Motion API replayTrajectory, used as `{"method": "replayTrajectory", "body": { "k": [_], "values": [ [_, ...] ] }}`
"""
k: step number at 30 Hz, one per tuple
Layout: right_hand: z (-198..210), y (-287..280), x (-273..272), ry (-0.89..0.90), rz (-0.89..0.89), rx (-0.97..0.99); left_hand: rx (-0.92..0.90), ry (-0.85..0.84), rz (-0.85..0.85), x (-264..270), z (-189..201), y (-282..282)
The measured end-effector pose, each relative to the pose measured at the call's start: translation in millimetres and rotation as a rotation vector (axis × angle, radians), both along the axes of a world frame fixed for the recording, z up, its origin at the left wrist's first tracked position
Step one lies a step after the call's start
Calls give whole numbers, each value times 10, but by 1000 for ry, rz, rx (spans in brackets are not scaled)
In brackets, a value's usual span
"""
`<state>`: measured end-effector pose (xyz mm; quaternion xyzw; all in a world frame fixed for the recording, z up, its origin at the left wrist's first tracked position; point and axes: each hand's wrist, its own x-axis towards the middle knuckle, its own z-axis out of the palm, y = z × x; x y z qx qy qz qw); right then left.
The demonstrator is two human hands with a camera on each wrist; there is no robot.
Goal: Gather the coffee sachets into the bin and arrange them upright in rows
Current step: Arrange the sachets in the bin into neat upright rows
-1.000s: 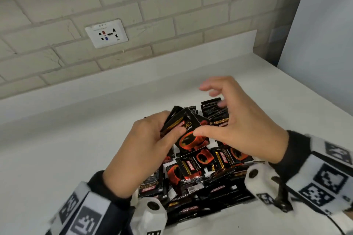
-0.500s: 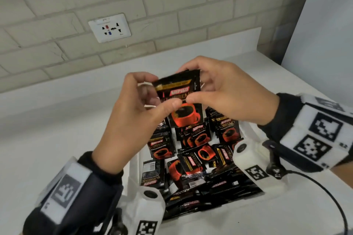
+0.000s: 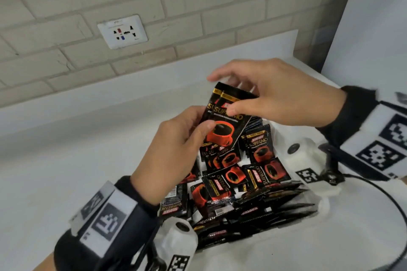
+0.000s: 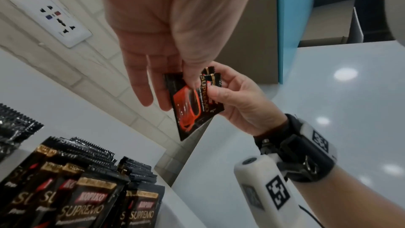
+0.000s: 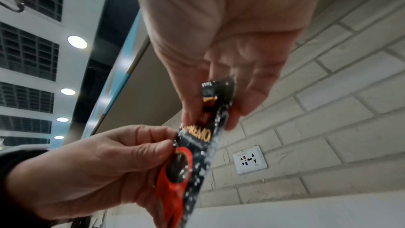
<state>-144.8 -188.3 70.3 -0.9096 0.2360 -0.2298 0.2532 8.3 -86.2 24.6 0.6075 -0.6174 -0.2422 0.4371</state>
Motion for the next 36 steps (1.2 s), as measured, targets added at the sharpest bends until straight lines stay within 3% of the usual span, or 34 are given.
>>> {"method": "replayTrajectory", "body": {
  "k": [5, 9, 14, 21, 27, 36],
  "values": [
    [-85, -51, -118, 205, 34, -26, 83, -148, -33, -108, -91, 16],
    [-184, -204, -308, 309, -43, -56, 220, -349, -99, -156, -207, 42],
    [-387, -404, -484, 501, -77, -84, 442, -568, -331, -212, -400, -28],
    [-595, -406, -441, 685, -51, -123, 653, -633, -534, -382, -655, -267],
    [-728, -440, -299, 751, 8, -192, 793, -727, -510, -511, -770, -343],
    [-831, -449, -130, 847, 76, -382, 947, -721, -461, -540, -799, -386]
  ]
}}
